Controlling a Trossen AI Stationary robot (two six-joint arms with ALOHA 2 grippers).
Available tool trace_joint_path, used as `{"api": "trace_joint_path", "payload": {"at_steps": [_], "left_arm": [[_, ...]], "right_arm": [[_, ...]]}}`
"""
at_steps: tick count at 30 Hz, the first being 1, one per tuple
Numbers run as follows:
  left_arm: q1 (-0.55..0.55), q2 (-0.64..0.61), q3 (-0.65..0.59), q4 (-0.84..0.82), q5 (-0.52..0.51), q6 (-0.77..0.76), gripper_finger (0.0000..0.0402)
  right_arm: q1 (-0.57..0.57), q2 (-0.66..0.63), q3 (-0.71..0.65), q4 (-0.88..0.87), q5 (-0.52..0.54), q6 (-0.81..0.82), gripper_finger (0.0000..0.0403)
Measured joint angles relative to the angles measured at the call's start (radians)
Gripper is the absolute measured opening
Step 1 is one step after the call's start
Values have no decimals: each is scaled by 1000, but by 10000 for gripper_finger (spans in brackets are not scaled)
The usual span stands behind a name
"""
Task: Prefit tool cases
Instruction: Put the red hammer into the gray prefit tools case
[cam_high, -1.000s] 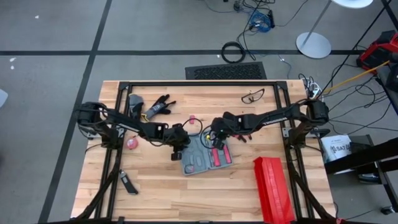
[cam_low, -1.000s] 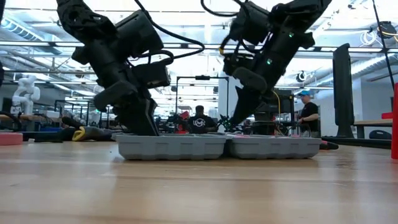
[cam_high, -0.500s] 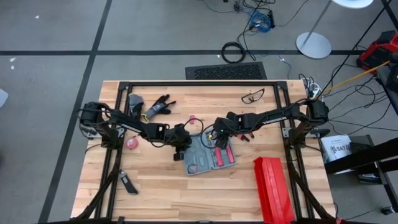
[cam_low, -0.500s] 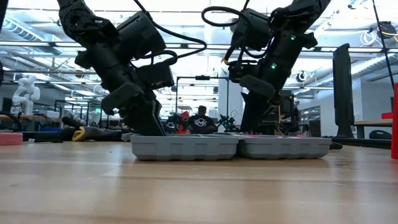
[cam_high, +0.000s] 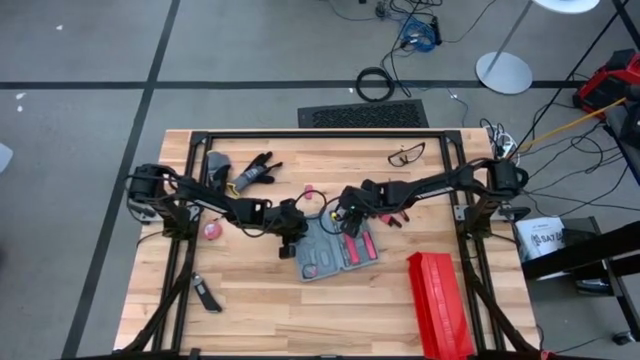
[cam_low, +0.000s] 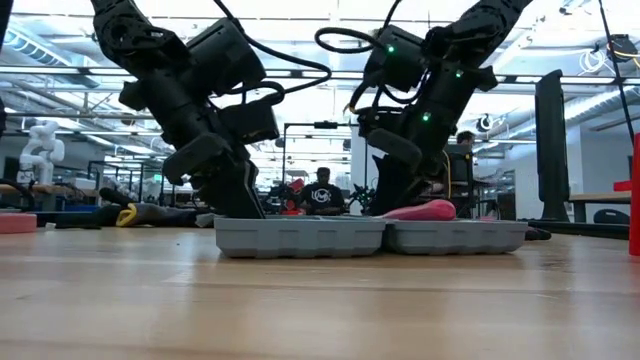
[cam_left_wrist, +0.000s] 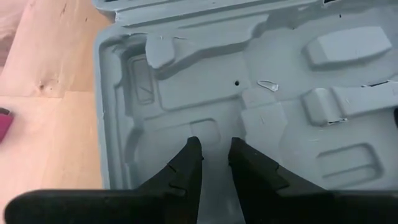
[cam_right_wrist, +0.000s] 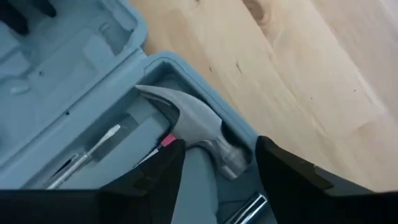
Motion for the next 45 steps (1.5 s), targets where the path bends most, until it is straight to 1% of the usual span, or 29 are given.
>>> {"api": "trace_joint_path", "payload": {"at_steps": [4, 9, 16, 20, 28, 30, 32, 33, 35, 37, 40, 41, 45], "left_arm": [[0, 0, -1, -5, -8, 2, 91], [-2, 0, -2, -4, 8, 2, 91], [-2, 0, -2, 5, 6, 5, 91], [-2, 0, -2, 7, 4, 9, 91], [-2, 0, -1, 13, 2, 12, 91], [0, 2, 0, 40, -28, 13, 91], [6, 16, 3, 61, -47, 12, 91], [6, 18, 0, 67, -50, 11, 91], [3, 45, 0, 96, -47, 11, 91], [4, 69, 3, 121, -40, -3, 91], [11, 100, 3, 137, -32, -32, 91], [11, 108, 4, 140, -30, -36, 91], [11, 123, 5, 152, -26, -38, 91]], "right_arm": [[-12, 9, -3, 41, -61, 28, 199], [-28, 12, -5, 124, -152, 47, 189], [-46, 13, -5, 158, -235, 95, 189], [-61, 14, -8, 195, -311, 114, 189], [-60, 16, -11, 271, -376, 143, 190], [-55, 18, -4, 371, -485, 164, 190], [-41, 13, -4, 433, -572, 187, 189], [-37, 13, -5, 473, -595, 201, 188], [-34, 15, -4, 525, -594, 216, 186], [-31, 7, 11, 523, -583, 230, 183], [-24, -31, 24, 416, -556, 218, 176], [-22, -42, 23, 364, -512, 207, 174], [-15, -94, 23, 109, -276, 172, 159]]}}
